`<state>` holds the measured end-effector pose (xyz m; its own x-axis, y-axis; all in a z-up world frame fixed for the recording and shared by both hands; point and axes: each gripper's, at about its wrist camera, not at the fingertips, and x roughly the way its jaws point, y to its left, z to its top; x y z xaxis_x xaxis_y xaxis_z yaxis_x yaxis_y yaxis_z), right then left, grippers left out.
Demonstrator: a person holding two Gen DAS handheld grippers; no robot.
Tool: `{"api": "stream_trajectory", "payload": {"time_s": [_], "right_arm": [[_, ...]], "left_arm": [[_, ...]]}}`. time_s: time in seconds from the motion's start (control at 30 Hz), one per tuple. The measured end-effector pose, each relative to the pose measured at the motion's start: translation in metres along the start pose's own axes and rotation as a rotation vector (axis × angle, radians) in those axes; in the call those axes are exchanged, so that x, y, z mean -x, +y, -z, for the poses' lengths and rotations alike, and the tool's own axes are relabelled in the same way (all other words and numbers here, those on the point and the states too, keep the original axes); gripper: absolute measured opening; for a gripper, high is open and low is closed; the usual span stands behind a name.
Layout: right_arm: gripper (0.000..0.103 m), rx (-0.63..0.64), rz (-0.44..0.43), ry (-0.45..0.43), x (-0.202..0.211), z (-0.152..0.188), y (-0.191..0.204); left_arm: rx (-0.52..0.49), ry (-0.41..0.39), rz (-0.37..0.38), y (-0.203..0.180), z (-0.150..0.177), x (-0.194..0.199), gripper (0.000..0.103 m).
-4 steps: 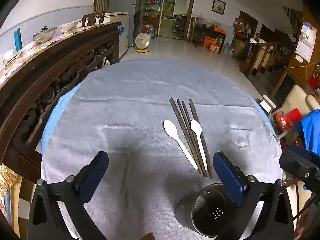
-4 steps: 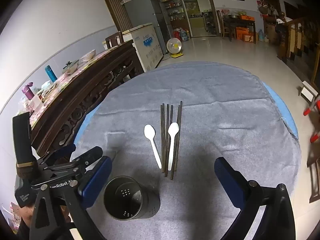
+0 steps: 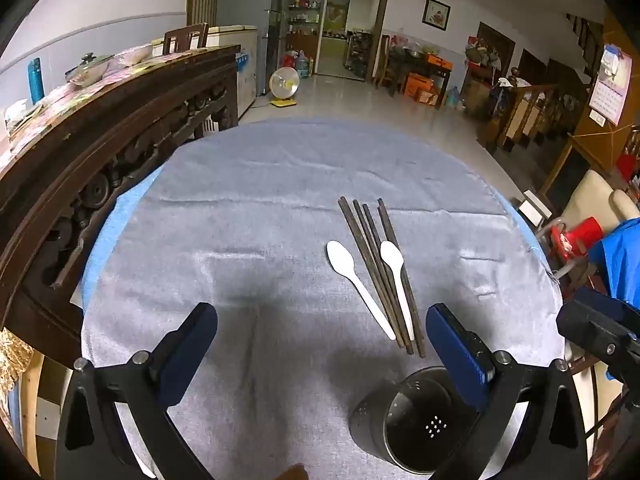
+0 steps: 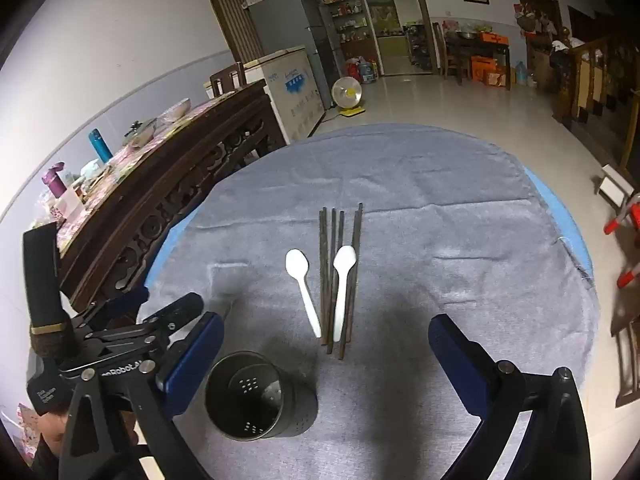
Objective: Organize utensils
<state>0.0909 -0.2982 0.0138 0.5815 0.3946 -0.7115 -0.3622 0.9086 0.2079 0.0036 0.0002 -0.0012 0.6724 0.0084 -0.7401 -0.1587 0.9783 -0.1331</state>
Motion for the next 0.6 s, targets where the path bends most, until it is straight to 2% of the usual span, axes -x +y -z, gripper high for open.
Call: {"api": "stream_trajectory", "payload": {"time_s": [0.2, 0.6], "right_arm": [[0.103, 0.038, 0.036, -0.014, 0.001, 0.003, 0.006], [0.103, 0.044, 0.043, -0.025, 0.007, 0.001, 0.007]], "left_arm": [[-0.008, 0.002, -0.021, 0.000, 0.001, -0.002, 0.103], [-0.011, 0.001, -0.019, 0.000, 0.001, -0.003, 0.103]]}}
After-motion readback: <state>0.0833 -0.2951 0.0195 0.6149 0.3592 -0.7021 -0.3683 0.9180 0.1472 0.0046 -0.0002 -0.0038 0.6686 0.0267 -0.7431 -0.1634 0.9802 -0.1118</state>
